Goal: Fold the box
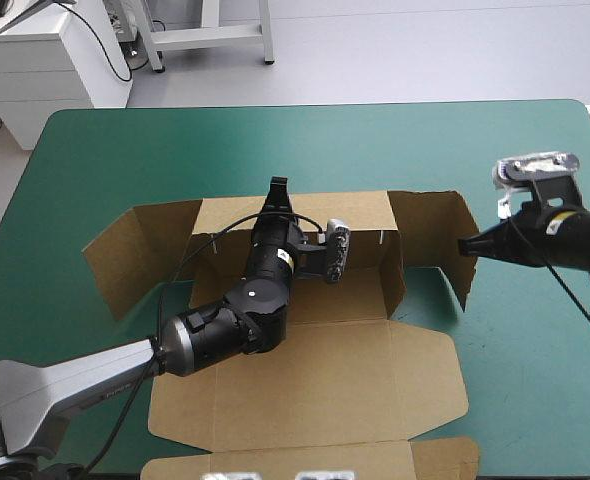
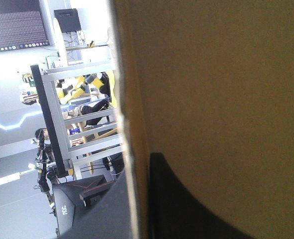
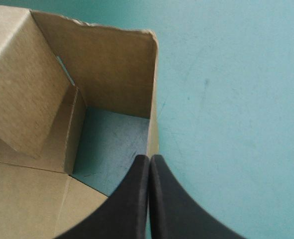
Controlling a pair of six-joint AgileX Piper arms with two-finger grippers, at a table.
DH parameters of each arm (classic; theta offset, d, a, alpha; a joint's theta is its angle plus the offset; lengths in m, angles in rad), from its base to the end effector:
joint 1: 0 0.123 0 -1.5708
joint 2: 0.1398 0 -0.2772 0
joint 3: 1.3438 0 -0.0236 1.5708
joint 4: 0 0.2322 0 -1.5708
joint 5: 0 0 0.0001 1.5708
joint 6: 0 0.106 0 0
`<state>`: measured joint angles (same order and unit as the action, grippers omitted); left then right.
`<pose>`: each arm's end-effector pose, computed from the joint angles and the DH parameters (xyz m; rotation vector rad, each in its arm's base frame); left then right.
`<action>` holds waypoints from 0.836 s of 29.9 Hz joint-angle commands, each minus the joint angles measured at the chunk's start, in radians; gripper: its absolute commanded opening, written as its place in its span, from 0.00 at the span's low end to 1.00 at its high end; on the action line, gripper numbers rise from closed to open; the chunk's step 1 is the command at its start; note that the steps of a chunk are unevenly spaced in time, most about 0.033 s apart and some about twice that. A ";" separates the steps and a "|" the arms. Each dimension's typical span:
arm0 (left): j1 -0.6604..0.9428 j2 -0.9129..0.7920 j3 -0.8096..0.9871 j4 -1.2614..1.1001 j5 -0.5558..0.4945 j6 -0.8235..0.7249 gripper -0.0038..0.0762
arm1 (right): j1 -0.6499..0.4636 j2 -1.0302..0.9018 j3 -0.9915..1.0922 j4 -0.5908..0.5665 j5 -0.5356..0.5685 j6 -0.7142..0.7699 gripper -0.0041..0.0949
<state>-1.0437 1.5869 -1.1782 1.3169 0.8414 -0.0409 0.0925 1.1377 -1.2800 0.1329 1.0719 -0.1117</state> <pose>0.2329 -0.2480 0.3047 1.6149 1.3386 0.9333 0.2089 0.0318 0.3858 -0.2225 2.3979 0.1611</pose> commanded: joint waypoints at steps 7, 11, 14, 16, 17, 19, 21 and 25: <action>-0.011 -0.039 -0.015 0.073 0.011 -0.045 0.04 | -0.009 0.283 -0.397 0.069 0.051 -0.062 0.02; -0.011 -0.039 -0.015 0.071 0.011 -0.045 0.04 | -0.009 0.426 -0.532 0.069 0.092 -0.062 0.02; -0.011 -0.039 -0.015 0.071 0.011 -0.045 0.04 | -0.009 0.519 -0.602 0.080 0.130 -0.062 0.02; -0.011 -0.039 -0.015 0.071 0.011 -0.045 0.04 | -0.009 0.575 -0.632 0.097 0.147 -0.062 0.02; -0.011 -0.039 -0.015 0.071 0.011 -0.045 0.04 | -0.009 0.598 -0.639 0.102 0.150 -0.060 0.02; -0.011 -0.038 -0.015 0.069 0.011 -0.045 0.04 | -0.009 0.630 -0.639 0.104 0.164 -0.045 0.02; -0.011 -0.038 -0.015 0.068 0.011 -0.045 0.04 | -0.009 0.650 -0.639 0.107 0.173 -0.040 0.02; -0.011 -0.038 -0.015 0.068 0.011 -0.045 0.04 | -0.009 0.643 -0.639 0.124 0.173 -0.038 0.02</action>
<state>-1.0467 1.5869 -1.1713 1.3376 0.8436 -0.0850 0.0925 1.8427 -1.8827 0.2253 1.2433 -0.1481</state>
